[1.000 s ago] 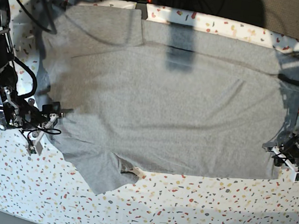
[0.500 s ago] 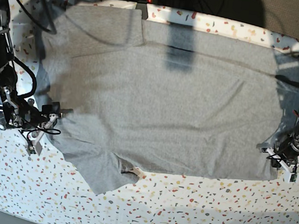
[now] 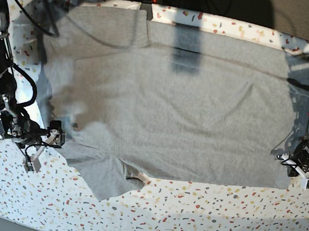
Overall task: Fold the T-shirt properly
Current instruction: 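Grasp the hem corners with both grippers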
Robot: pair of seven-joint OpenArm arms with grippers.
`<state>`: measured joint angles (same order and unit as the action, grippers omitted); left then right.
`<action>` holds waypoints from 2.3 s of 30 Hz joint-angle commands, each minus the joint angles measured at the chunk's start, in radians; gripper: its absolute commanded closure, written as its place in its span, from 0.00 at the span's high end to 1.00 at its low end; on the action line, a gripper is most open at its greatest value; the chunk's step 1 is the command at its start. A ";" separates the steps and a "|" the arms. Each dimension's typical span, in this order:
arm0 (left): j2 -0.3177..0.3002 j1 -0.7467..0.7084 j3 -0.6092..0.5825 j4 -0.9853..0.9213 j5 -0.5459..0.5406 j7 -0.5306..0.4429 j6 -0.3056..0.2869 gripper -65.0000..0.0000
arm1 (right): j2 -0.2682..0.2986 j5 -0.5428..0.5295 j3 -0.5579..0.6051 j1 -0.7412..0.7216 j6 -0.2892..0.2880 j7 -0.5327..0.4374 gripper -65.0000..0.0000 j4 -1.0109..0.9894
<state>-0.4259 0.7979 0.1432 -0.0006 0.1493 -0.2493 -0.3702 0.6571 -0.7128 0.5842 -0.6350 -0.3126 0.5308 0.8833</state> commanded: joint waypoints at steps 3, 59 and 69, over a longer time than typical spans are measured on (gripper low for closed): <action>0.001 0.034 -0.001 0.001 -0.011 0.013 0.000 0.00 | 0.010 -0.017 -0.006 -0.079 -0.005 -0.033 0.69 -0.012; 0.014 0.001 -0.001 0.001 -0.011 -0.051 -0.001 0.00 | -0.316 0.168 0.350 -0.384 -0.192 -0.150 0.00 -0.797; -0.021 0.003 -0.001 0.083 -0.101 0.040 -0.080 0.00 | -0.308 0.189 0.347 -0.384 -0.253 -0.160 0.00 -0.675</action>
<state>-0.4351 0.7677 0.1432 0.0673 0.0586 -0.1787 -0.4461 0.3431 -0.5175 0.9360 -0.9749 -0.5652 0.3824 0.1986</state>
